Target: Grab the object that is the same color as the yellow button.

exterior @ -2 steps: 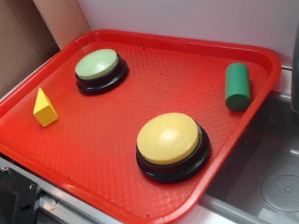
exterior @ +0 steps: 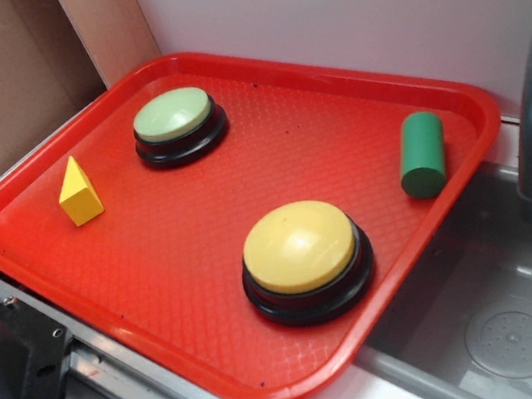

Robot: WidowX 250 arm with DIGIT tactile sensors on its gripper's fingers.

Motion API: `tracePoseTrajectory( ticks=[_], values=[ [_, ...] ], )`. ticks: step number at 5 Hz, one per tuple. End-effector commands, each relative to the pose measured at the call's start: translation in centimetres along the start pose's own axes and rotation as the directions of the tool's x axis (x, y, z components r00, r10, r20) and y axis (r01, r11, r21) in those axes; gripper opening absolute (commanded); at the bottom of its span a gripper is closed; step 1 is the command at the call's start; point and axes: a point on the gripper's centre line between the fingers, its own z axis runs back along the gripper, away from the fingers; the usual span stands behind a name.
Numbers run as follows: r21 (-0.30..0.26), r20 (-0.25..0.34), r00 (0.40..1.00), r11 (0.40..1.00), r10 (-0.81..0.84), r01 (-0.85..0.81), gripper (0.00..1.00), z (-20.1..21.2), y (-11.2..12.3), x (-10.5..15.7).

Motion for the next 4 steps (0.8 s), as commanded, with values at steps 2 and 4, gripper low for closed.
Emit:
tracePoseTrajectory(
  ticks=[2,4],
  values=[
    [0.078,0.076,0.885,0.882,0.46,-0.465,1.0,-6.8,5.5,0.3],
    [0.169,0.16,0.779,0.761,0.606,-0.627,1.0,-13.0,9.2,2.4]
  ],
)
